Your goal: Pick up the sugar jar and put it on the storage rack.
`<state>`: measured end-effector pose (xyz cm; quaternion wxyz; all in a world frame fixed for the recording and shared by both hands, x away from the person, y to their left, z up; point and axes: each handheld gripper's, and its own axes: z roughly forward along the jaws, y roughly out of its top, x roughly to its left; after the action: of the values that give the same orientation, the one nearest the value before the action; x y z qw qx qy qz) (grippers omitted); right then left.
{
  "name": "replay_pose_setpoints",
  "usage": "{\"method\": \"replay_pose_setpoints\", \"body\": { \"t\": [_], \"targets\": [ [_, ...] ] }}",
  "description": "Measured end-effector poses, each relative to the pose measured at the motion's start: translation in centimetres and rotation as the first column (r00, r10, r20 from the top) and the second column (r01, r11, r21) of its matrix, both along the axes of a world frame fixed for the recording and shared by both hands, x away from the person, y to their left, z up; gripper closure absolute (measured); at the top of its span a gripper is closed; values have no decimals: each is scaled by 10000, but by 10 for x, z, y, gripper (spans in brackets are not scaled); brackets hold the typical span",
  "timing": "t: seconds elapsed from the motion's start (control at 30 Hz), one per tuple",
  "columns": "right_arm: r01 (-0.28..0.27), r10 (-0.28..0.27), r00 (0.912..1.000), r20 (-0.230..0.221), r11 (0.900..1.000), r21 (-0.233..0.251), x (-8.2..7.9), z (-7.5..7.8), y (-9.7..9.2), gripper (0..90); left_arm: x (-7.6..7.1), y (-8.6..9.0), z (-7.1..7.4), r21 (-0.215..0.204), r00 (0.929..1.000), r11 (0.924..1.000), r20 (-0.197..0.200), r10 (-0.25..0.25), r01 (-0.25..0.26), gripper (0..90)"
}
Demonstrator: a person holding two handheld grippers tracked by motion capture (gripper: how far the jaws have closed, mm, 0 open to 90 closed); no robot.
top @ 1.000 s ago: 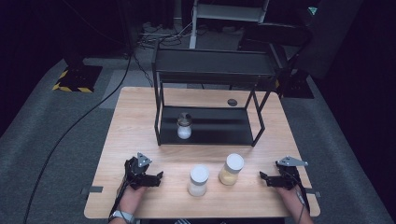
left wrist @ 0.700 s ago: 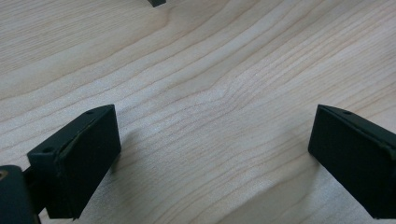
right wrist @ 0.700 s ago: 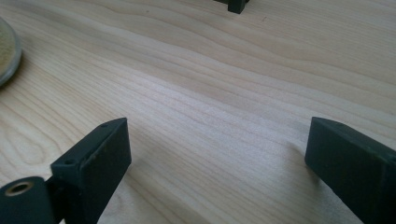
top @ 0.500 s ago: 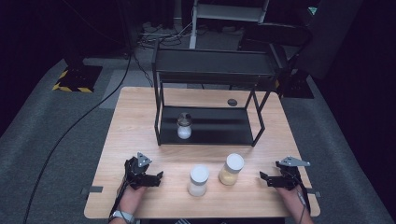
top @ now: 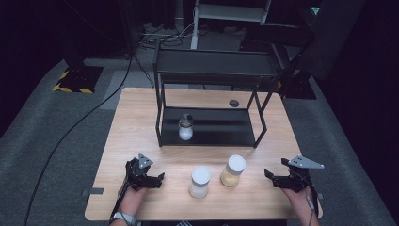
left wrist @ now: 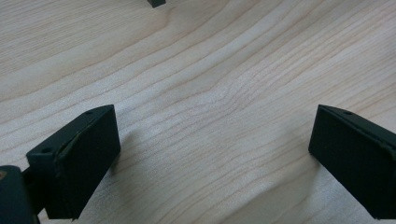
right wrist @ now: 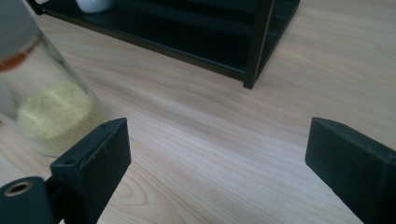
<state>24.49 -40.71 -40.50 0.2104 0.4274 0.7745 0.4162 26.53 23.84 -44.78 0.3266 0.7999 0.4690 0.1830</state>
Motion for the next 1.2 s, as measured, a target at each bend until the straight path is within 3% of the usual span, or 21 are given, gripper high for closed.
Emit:
{"method": "replay_pose_setpoints", "body": {
  "t": [0.23,0.53,0.7,0.93,1.2],
  "targets": [
    [-149,144,9990,424,9998,94,-6,23,8,68,0,0,0,4,10000,10000,-5,1,-1,20],
    [-460,457,9972,596,9989,38,-5,48,20,68,2,0,0,22,9999,10000,-50,-96,96,3],
    [-630,620,9955,719,9980,110,-5,57,27,68,2,1,0,17,9999,9999,-40,-139,139,2],
    [-723,730,9955,596,9973,-138,-2,69,42,70,3,1,0,28,9998,9998,-28,-197,197,2],
    [-931,925,9933,689,9956,62,-2,81,54,71,4,1,0,49,9997,9997,-40,-222,222,2]
  ]
}}
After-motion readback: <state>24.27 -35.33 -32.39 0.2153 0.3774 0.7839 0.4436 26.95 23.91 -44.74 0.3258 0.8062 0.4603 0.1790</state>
